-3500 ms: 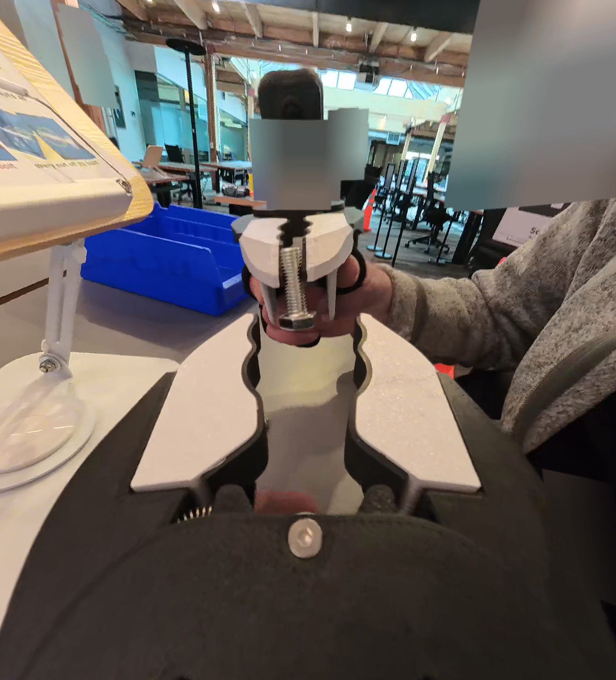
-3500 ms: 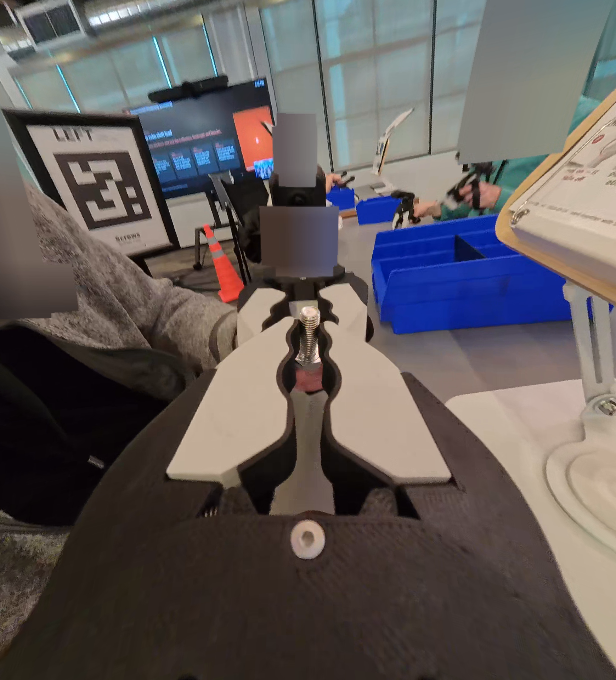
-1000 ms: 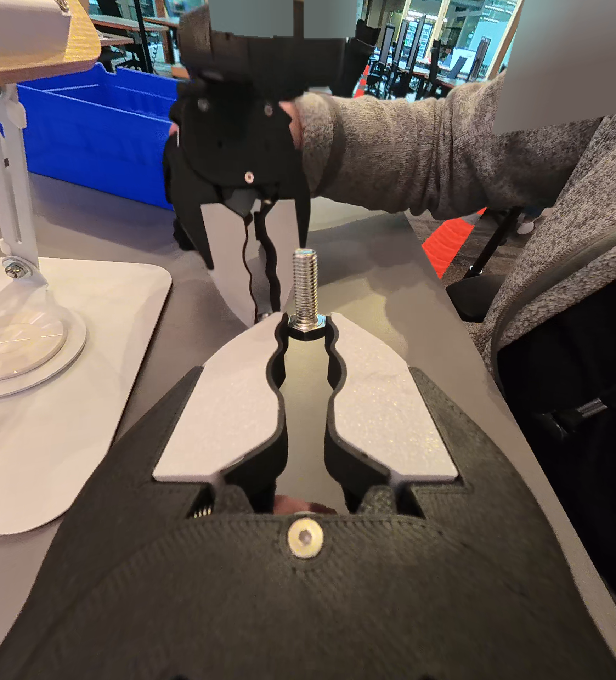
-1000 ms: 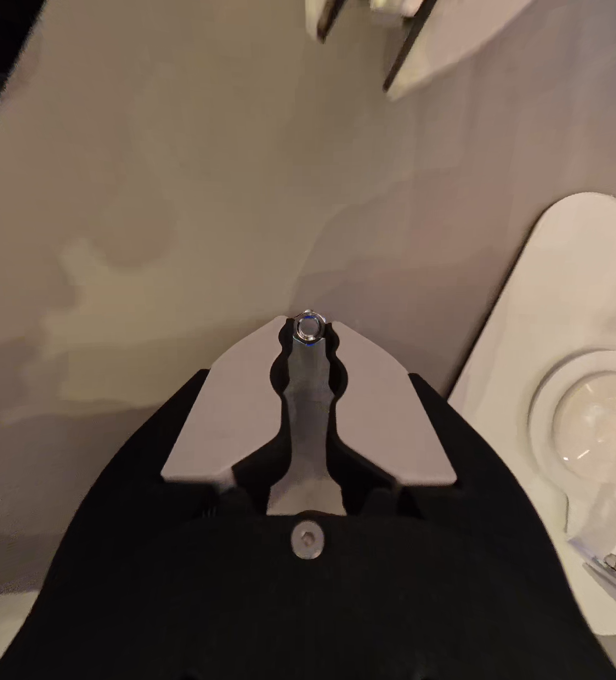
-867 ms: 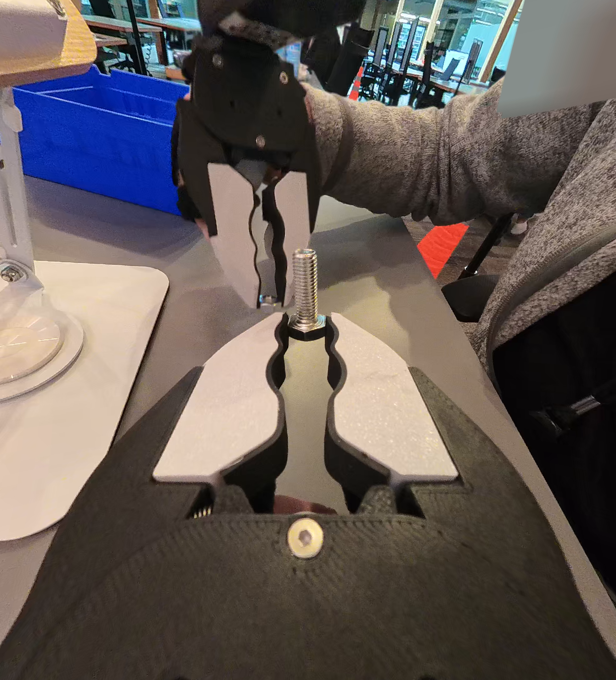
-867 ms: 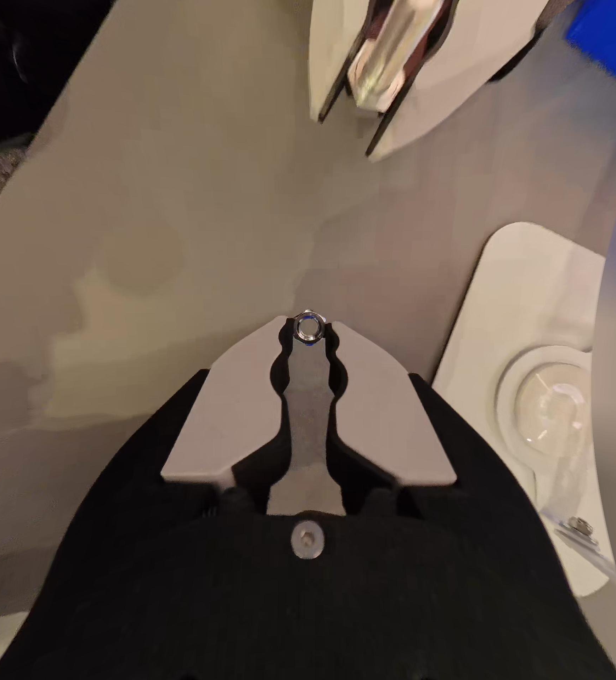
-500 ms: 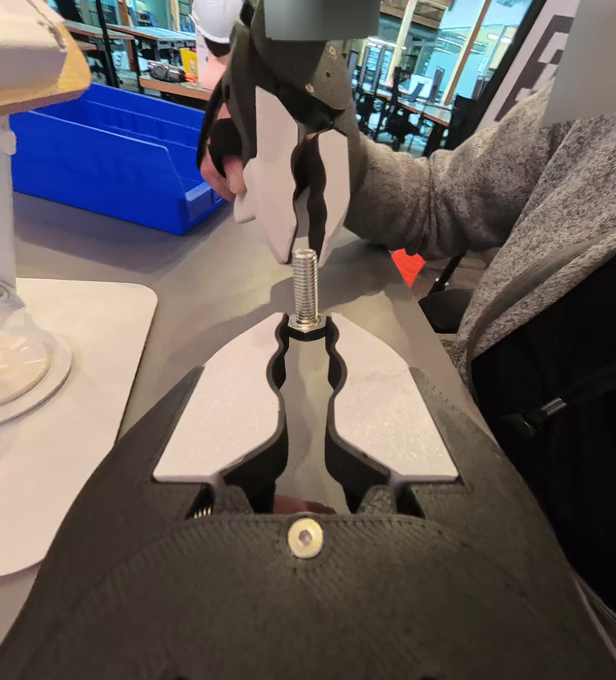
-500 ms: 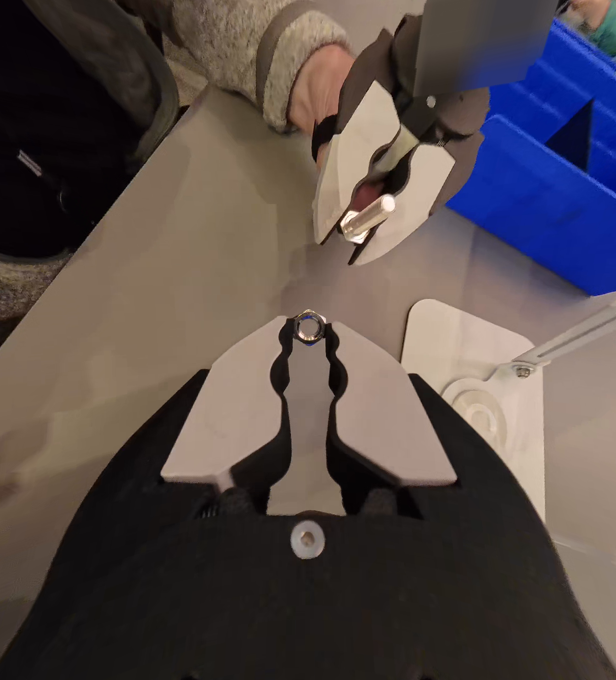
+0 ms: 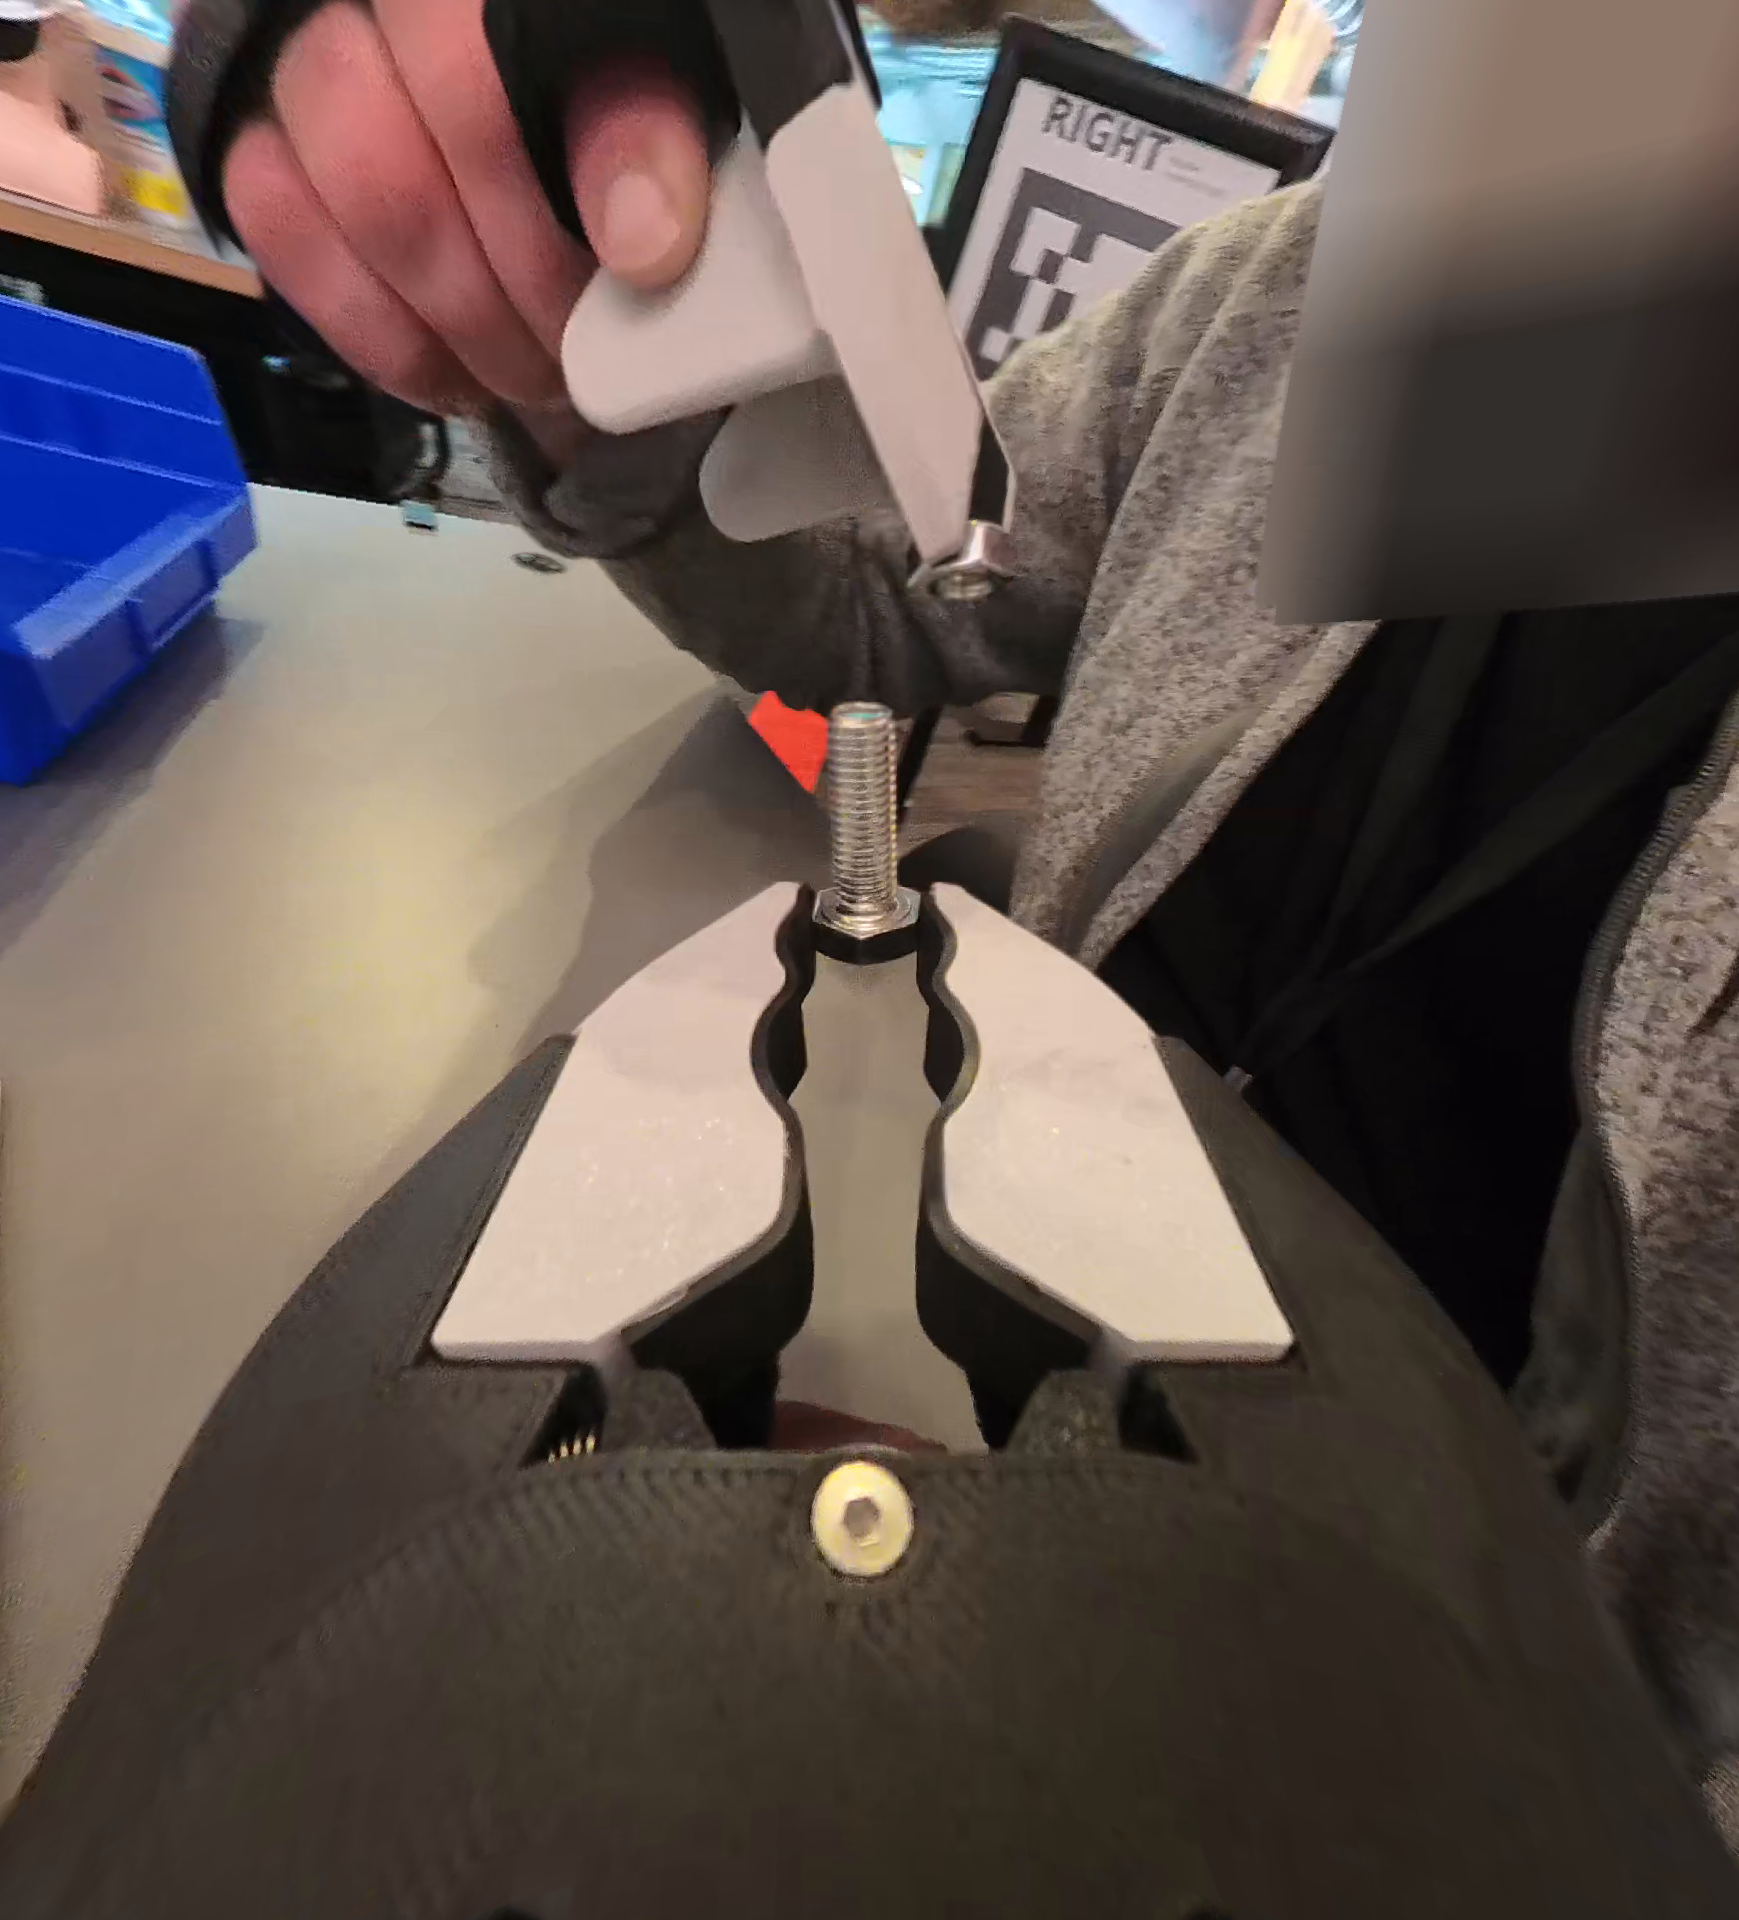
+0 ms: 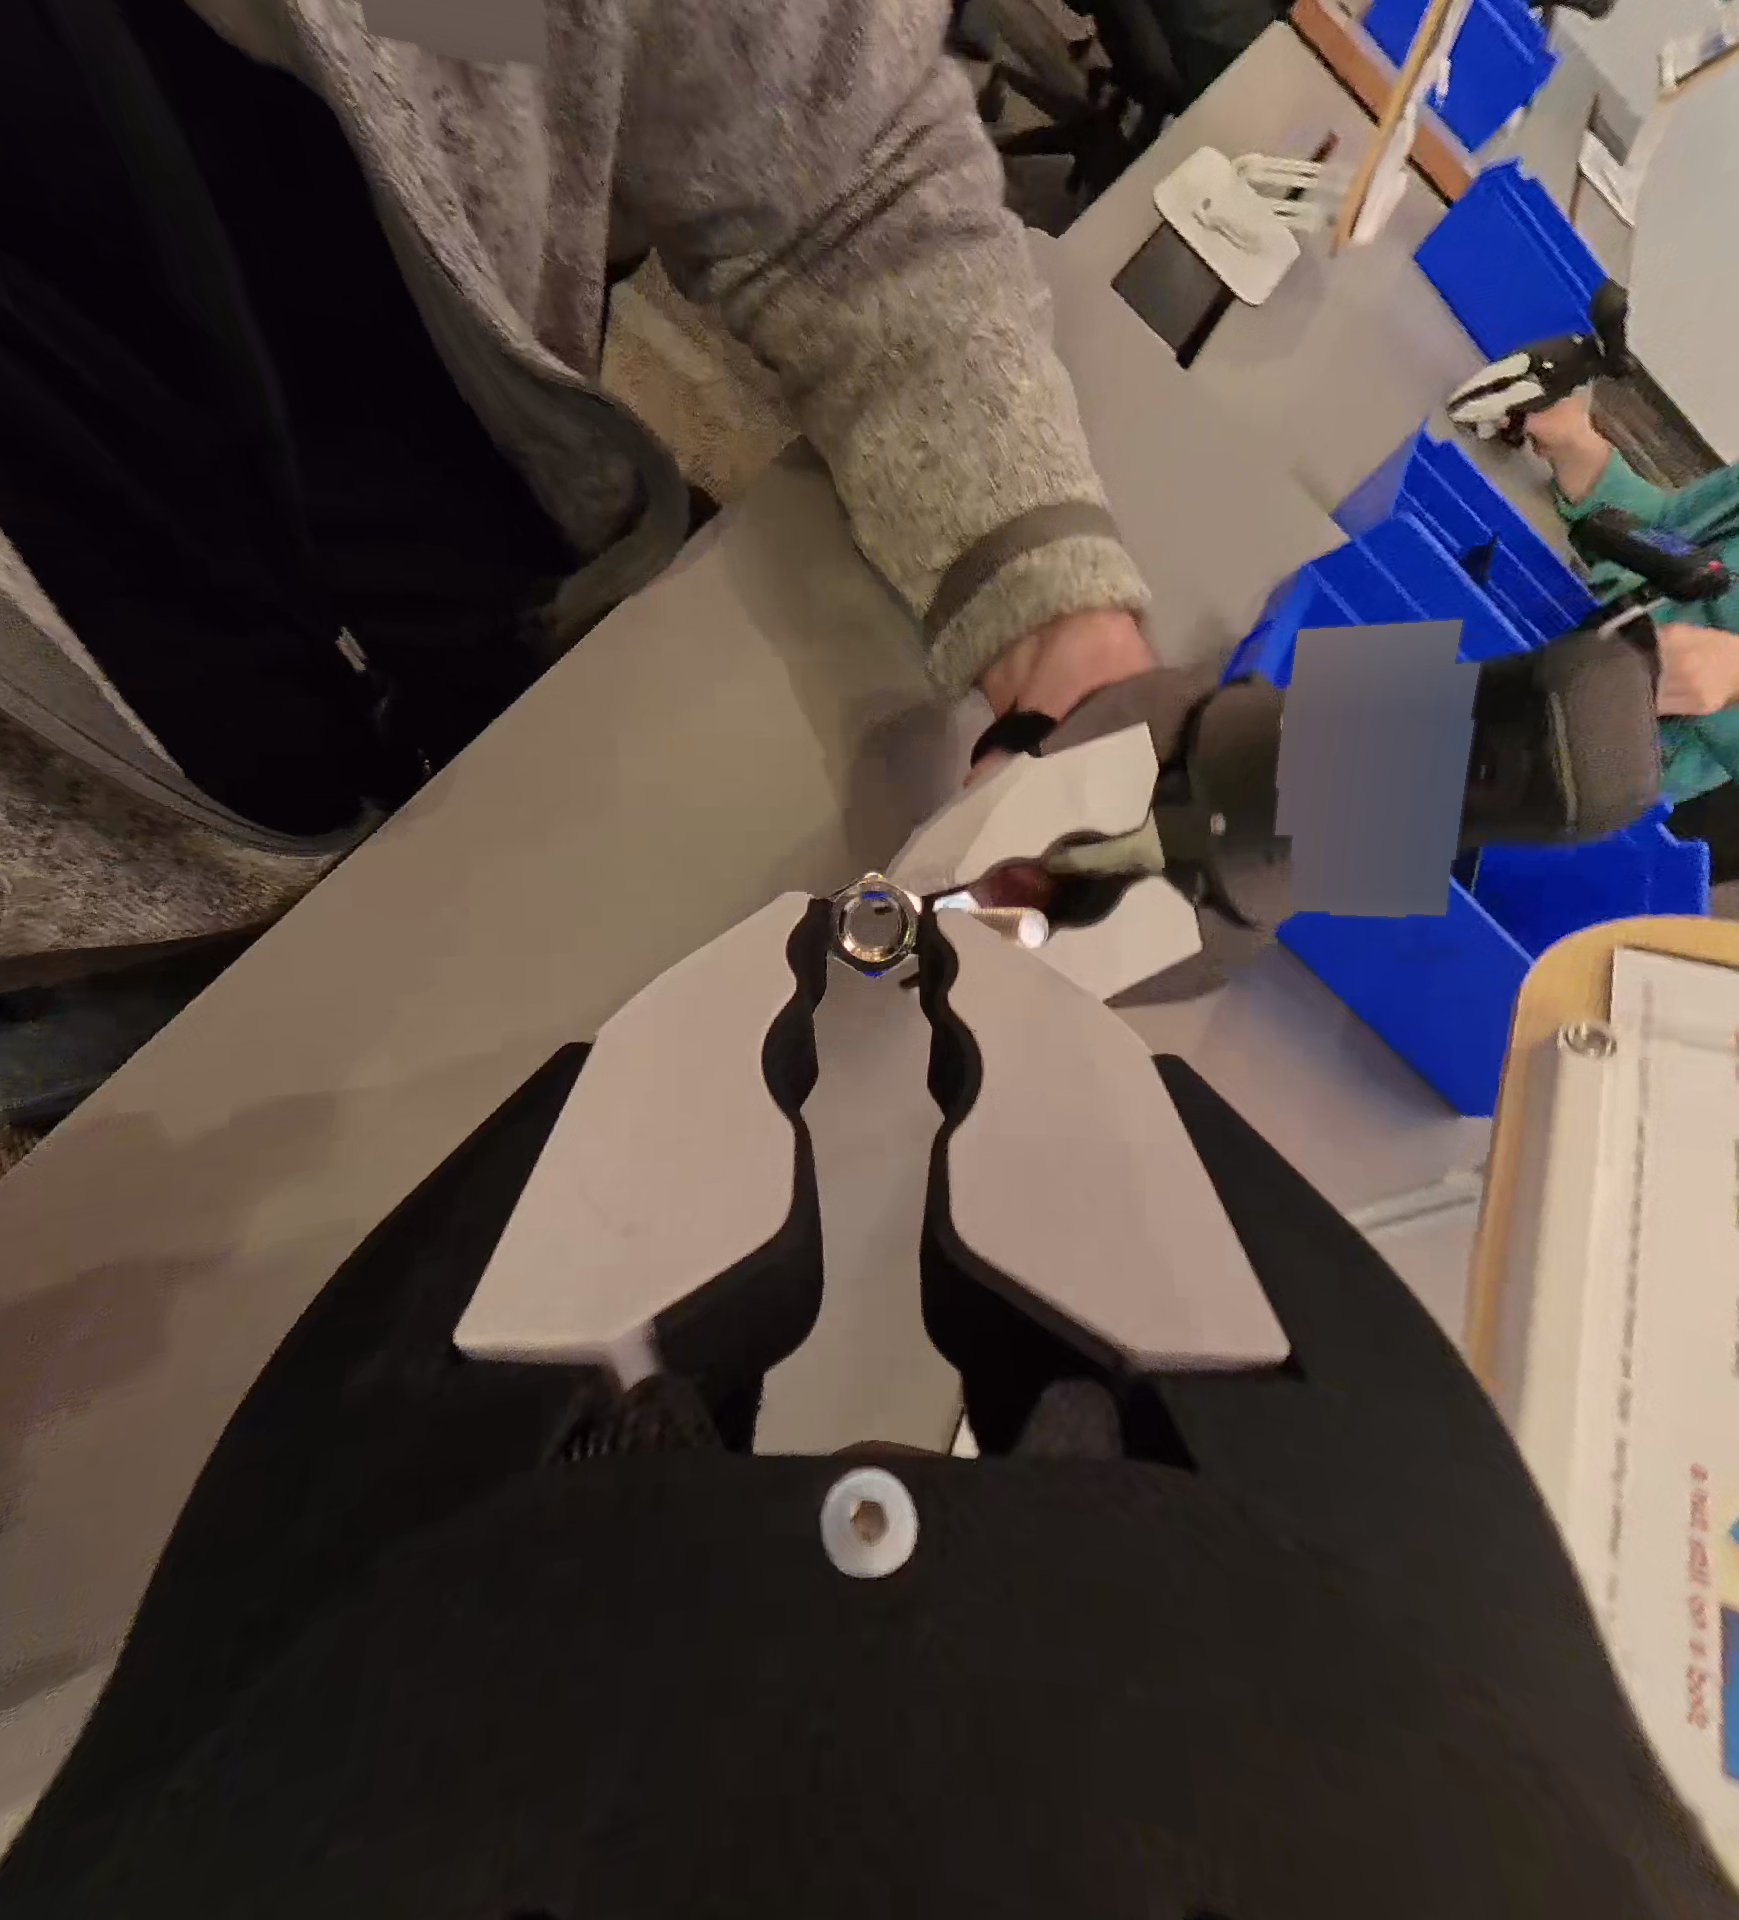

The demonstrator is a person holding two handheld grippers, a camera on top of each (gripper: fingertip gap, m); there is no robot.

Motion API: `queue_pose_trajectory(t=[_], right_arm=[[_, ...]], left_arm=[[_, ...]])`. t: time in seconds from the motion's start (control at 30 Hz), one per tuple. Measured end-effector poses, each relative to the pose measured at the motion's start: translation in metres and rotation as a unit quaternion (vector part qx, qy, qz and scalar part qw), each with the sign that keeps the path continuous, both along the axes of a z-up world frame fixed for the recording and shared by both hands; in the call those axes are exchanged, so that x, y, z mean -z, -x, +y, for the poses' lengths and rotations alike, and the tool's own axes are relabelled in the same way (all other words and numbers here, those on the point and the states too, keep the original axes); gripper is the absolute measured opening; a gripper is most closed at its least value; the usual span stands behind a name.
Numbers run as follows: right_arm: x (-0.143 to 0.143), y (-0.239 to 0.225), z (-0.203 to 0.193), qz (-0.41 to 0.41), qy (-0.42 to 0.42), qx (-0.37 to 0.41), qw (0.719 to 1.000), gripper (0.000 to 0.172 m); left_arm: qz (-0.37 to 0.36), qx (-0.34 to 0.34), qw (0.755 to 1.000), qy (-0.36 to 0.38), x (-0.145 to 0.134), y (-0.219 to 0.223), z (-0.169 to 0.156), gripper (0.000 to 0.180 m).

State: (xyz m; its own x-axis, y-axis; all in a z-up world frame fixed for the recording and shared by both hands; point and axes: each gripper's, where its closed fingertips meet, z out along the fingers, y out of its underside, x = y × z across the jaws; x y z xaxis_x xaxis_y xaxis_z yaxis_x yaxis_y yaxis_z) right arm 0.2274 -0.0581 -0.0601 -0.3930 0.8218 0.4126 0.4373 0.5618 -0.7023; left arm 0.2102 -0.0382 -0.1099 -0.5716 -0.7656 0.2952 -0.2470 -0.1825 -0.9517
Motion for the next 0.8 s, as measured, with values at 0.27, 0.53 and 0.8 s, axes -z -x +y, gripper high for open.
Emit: queue_pose_trajectory(t=[0.27,0.53,0.8], right_arm=[[0.009,0.007,0.001,-0.028,0.002,-0.026,0.999,0.017],[0.024,0.014,0.002,-0.048,0.027,-0.044,0.997,0.017],[0.032,0.018,0.001,-0.063,0.031,-0.051,0.996,0.017]], left_arm=[[0.006,0.076,0.997,-0.005,0.011,-0.002,-0.02,0.018],[0.018,0.083,0.996,-0.04,0.019,-0.003,-0.026,0.018],[0.024,0.087,0.994,-0.056,0.021,-0.002,-0.03,0.018]])
